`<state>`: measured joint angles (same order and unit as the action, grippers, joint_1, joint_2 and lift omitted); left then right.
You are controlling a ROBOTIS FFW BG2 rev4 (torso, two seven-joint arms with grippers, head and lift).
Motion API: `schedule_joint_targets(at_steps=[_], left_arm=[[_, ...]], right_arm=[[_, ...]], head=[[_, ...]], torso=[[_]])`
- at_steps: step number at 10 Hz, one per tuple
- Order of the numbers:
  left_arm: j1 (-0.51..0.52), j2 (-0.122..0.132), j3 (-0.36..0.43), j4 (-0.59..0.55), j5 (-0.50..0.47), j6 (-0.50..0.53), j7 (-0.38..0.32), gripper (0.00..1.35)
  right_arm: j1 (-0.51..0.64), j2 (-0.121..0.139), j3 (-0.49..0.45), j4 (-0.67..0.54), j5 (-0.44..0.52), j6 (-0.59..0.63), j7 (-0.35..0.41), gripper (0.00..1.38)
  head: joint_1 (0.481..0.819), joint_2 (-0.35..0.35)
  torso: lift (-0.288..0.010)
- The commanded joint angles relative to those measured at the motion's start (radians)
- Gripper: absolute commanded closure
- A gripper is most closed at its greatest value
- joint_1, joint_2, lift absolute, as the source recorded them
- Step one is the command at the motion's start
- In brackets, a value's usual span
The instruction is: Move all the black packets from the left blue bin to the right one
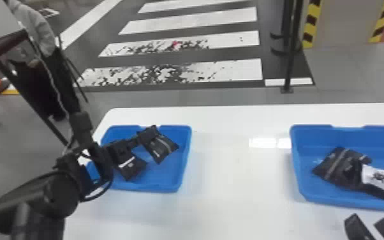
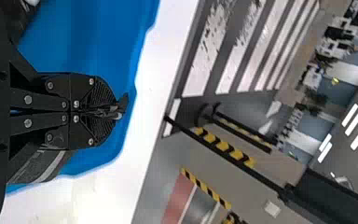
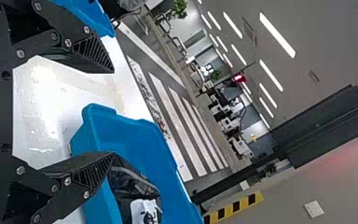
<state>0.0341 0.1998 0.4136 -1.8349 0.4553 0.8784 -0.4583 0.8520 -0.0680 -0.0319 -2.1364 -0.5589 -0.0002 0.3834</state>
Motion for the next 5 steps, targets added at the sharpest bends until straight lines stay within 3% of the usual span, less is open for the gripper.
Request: schedule_joint_targets(at_steps=[1, 2, 5], left_arm=[[0.062, -0.011, -0.035, -0.098, 0.157, -0.017, -0.020, 1.21], [0.081, -0.010, -0.085, -0.117, 0.245, -0.027, -0.042, 1.21], [0.101, -0.016, -0.226, -0.154, 0.350, -0.037, -0.066, 1.21]], right_arm=[[-0.025, -0.001, 0.000, 0.000, -0.021, 0.042, 0.029, 0.44], [-0.054, -0.001, 0.000, 0.002, -0.019, 0.069, 0.065, 0.44], [-0.155, -0.001, 0.014, 0.015, -0.045, 0.184, 0.161, 0.44]], head=[[0.695, 0.228], [0.695, 0.191], [0.695, 0.084]], torso=[[-0.138], [-0.138], [-0.138]])
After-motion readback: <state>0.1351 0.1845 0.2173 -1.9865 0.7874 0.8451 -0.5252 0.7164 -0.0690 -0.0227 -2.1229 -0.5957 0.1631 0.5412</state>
